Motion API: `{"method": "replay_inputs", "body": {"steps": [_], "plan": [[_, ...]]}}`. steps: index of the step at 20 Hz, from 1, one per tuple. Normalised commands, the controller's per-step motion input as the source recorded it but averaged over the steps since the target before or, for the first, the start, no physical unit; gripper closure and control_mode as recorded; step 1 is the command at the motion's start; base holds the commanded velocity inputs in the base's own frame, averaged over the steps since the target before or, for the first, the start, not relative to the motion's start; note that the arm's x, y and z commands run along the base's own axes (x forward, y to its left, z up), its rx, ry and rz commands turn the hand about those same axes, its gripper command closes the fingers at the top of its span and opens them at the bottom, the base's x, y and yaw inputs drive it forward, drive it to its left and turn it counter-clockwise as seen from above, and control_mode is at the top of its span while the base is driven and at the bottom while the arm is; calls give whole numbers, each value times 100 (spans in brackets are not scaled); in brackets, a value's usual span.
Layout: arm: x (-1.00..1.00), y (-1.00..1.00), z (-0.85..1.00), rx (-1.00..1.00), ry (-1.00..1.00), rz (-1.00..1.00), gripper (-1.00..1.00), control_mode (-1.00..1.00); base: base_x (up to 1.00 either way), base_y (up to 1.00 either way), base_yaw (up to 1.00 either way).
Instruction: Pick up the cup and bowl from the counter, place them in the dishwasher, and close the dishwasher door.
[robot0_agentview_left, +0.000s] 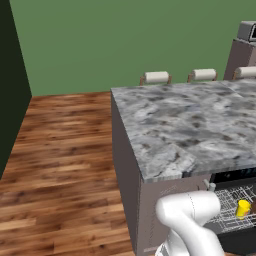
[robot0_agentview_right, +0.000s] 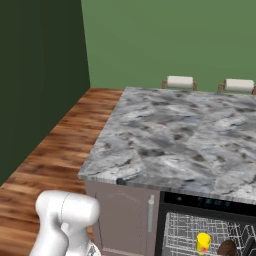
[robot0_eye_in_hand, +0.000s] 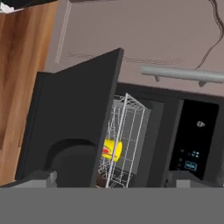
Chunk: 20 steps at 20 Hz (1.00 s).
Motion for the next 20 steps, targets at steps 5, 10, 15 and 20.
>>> {"method": "replay_inputs", "body": {"steps": [5, 10, 15, 20], "plan": [[0, -7, -58, -10, -4, 0, -100, -100, 0, 0, 0], [0, -23, -46, -9, -5, 0, -100, -100, 0, 0, 0], [0, -29, -45, -8, -5, 0, -100, -100, 0, 0, 0], [0, -26, -59, -9, -7, 0, -100, -100, 0, 0, 0]]}}
